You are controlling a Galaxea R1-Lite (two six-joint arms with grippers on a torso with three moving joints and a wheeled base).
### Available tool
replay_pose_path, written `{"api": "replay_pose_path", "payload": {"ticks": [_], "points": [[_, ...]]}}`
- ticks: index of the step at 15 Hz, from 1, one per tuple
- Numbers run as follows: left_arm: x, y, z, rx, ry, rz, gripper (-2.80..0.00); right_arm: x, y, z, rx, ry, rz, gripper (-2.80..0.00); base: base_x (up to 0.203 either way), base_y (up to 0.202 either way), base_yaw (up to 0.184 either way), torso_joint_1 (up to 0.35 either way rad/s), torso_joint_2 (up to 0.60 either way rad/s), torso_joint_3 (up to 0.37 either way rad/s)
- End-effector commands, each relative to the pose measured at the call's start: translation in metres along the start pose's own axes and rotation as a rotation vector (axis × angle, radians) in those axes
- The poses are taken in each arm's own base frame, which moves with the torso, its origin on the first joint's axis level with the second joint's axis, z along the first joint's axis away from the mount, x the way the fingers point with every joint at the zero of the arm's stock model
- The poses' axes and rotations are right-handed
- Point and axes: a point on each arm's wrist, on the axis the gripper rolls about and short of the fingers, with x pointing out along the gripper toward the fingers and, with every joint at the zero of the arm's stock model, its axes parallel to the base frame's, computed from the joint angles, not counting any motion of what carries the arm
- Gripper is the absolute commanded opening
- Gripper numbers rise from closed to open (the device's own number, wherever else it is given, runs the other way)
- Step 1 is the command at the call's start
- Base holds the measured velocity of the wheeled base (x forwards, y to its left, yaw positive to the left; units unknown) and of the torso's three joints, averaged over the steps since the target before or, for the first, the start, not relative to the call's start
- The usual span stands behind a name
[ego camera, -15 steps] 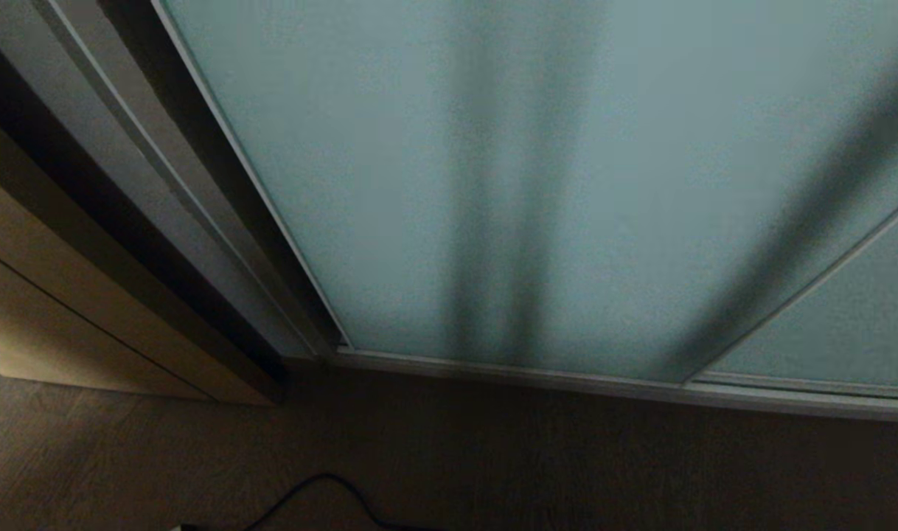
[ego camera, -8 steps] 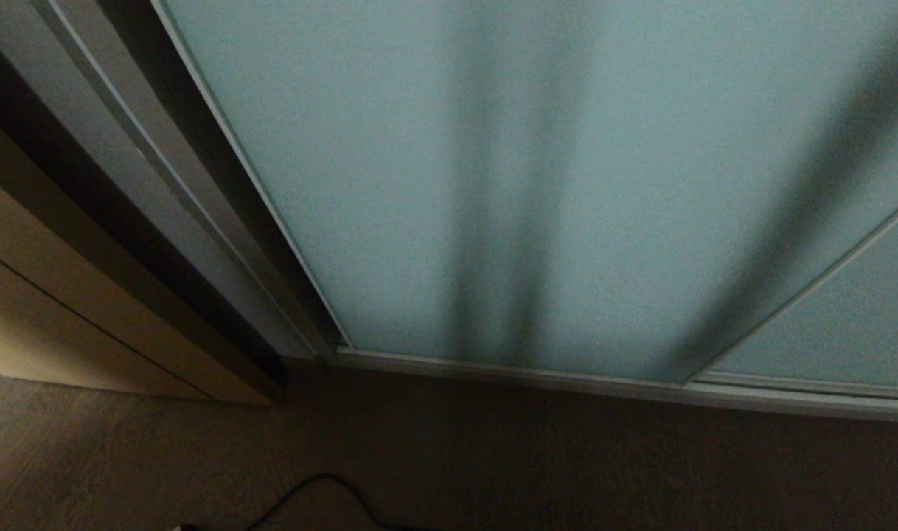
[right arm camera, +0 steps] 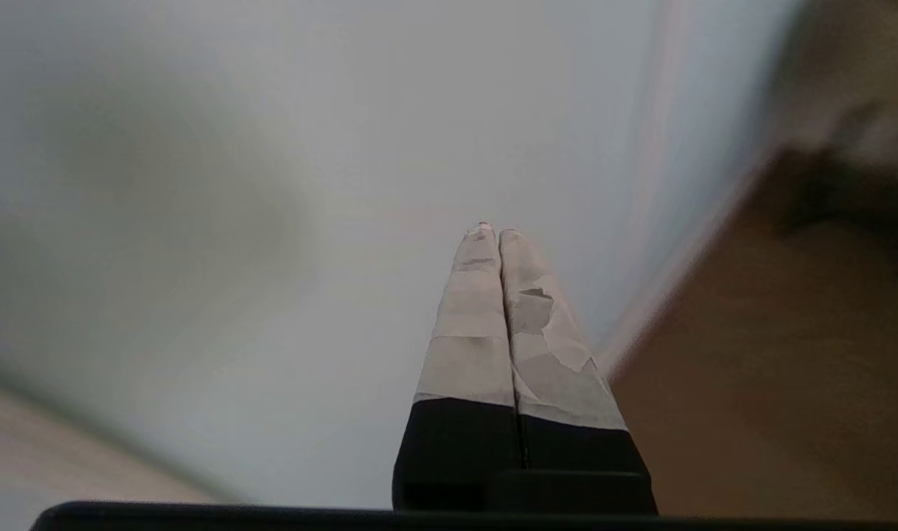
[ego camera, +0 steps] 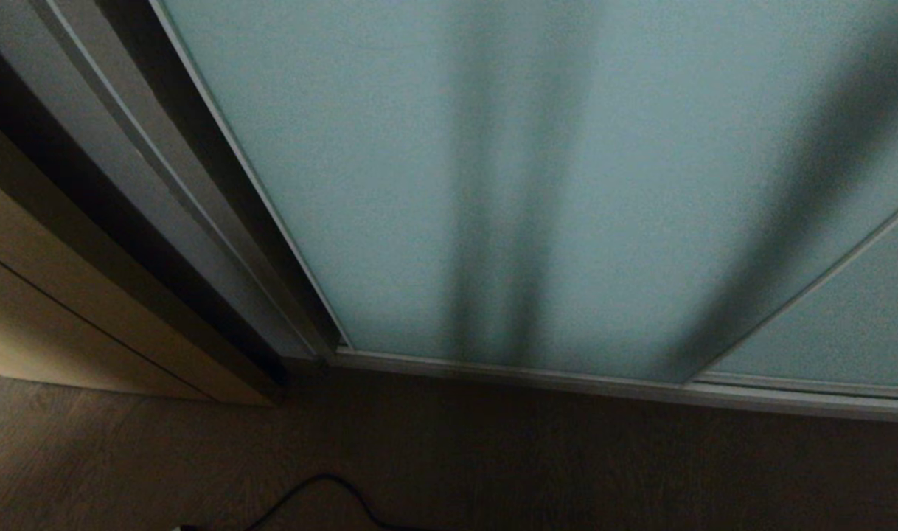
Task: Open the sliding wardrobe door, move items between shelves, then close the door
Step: Close the door, then open the door
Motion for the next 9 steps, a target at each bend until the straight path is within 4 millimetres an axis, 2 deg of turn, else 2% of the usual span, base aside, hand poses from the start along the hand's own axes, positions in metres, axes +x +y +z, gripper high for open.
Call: {"api": "replay_pose_path", "payload": {"ticks": [1,4,6,7,9], "points": [[0.0,0.0,0.0,0.001,0.001,0.001,-2.8,-0.008,0.014,-0.004,-0.036,-0.058,-0.086,-2.8,0.0,0.0,0.0,0.0,0.0,0.0],[0.0,0.0,0.0,0.001,0.001,0.001,-2.8,-0.027,0.038,-0.017,-0.063,-0.065,-0.103,-2.8,0.0,0.0,0.0,0.0,0.0,0.0],[0.0,0.0,0.0,0.001,0.001,0.001,-2.8,-0.049,0.049,-0.025,-0.061,-0.033,-0.047,-2.8,0.0,0.0,0.0,0.0,0.0,0.0],[0.0,0.0,0.0,0.001,0.001,0.001,-2.8,-0.065,0.05,-0.029,-0.069,-0.004,0.002,-2.8,0.0,0.0,0.0,0.0,0.0,0.0],[0.0,0.0,0.0,0.001,0.001,0.0,-2.8,-0.101,0.036,-0.04,-0.105,0.055,0.104,-2.8,0.0,0.0,0.0,0.0,0.0,0.0]]}}
